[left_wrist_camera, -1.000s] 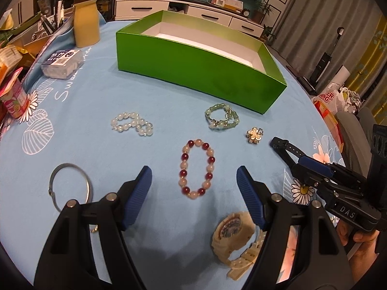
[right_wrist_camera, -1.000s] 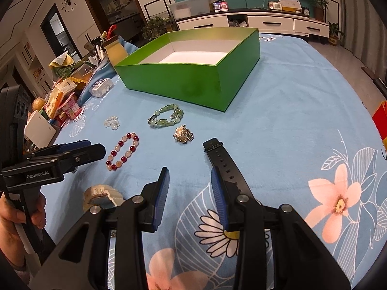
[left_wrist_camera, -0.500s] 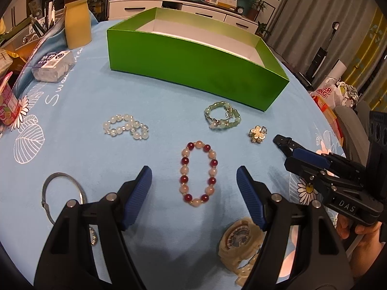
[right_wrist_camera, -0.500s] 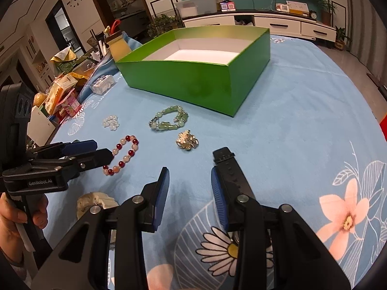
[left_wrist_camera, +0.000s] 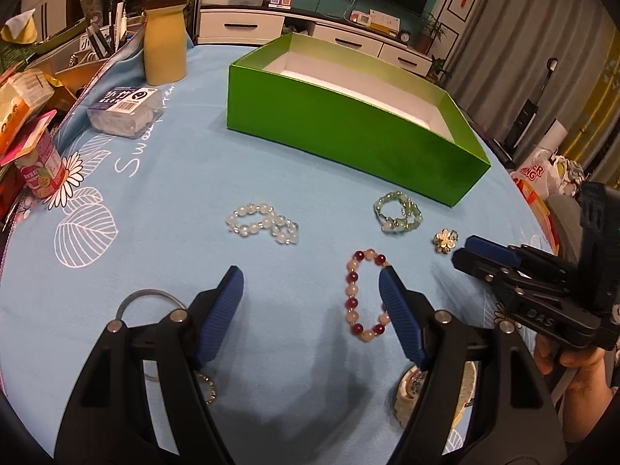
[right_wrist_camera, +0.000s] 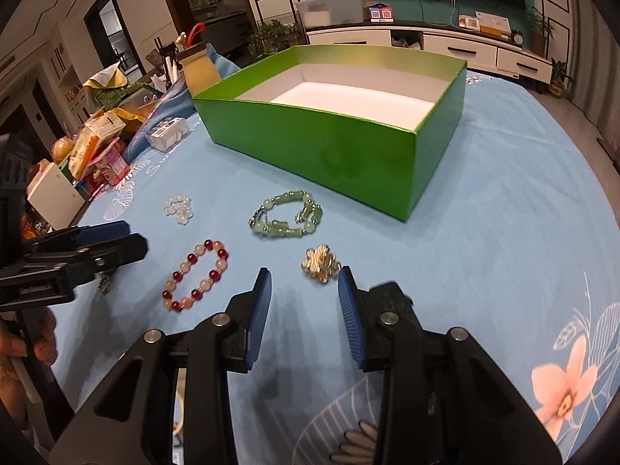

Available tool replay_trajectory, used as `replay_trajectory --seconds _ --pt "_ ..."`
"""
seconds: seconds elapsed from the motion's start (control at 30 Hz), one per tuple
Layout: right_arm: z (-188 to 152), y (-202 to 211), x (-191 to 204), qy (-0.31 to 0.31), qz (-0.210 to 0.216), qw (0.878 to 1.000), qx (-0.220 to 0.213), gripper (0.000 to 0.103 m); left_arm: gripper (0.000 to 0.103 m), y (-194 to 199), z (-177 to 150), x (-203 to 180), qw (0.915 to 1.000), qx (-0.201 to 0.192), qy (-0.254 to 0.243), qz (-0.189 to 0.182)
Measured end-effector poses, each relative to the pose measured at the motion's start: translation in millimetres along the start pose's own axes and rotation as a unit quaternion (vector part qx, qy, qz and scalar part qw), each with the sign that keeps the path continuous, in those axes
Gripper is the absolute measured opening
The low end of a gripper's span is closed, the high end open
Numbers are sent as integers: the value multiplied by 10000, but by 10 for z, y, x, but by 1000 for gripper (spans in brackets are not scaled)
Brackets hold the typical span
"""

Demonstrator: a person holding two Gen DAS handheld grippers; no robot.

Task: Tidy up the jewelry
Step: 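Grasp the gold flower brooch with the right tool while the left tool grasps the small rhinestone ring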

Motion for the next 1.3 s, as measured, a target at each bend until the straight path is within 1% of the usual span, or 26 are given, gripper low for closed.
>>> replay_trajectory --seconds 0.13,0.27,0.3,0.33,0.37,0.43,0.53,0.63,0.7,0.8,0.87,0.97,1.03,1.1,1.17,1.23,1.3 --pt "48 -116 -39 67 -118 9999 91 36 74 50 35 48 10000 -43 56 -17" --pt "47 -235 -54 113 -193 9995 201 36 74 132 98 162 9995 -97 296 -81" --pt "52 -242 -54 153 -229 9995 169 31 74 153 113 191 9993 -116 342 -83" --pt "53 -250 -52 226 -287 9992 165 24 74 187 133 235 9991 -151 398 -69" --pt "54 -251 -52 265 -319 9990 157 23 74 214 149 268 9989 -176 436 -53" --pt "72 -216 -46 232 -257 9994 71 19 74 264 174 343 9984 -214 531 -32" --pt "110 -115 -56 107 -166 9998 -62 19 74 358 169 520 9967 -266 770 24" --pt "134 0 -38 70 -77 9998 -186 19 74 430 108 658 9957 -271 867 156" --pt "138 68 -8 56 -2 9997 -240 19 74 467 57 672 9959 -246 852 166" --pt "118 150 25 41 70 9996 -279 19 73 522 -70 648 9971 -209 670 308" --pt "97 193 51 26 114 9995 -297 19 70 545 -188 646 9971 -156 596 451" --pt "72 243 79 8 169 9994 -312 19 67 528 -355 657 9964 -33 634 567" --pt "71 258 106 -8 197 9993 -323 19 63 497 -457 658 9957 15 596 714" --pt "73 276 125 -30 237 9992 -334 20 63 460 -509 661 9954 47 615 737" --pt "79 300 148 -16 244 9991 -354 19 59 403 -527 675 9948 67 674 767" --pt "84 333 161 -5 251 9990 -382 20 46 336 -538 698 9937 30 614 935" --pt "86 364 162 4 242 9989 -405 19 40 309 -536 686 9931 -80 459 1076"
Point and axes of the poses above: each gripper's, at about its wrist camera, not at the fingertips, and y roughly against the way its jaws point, x to its left, z to its top, the point moved 10 cm from there along -y, roughly the way its jaws point, and after that the axes turned 9 degrees about y, right-handed, at the moved point
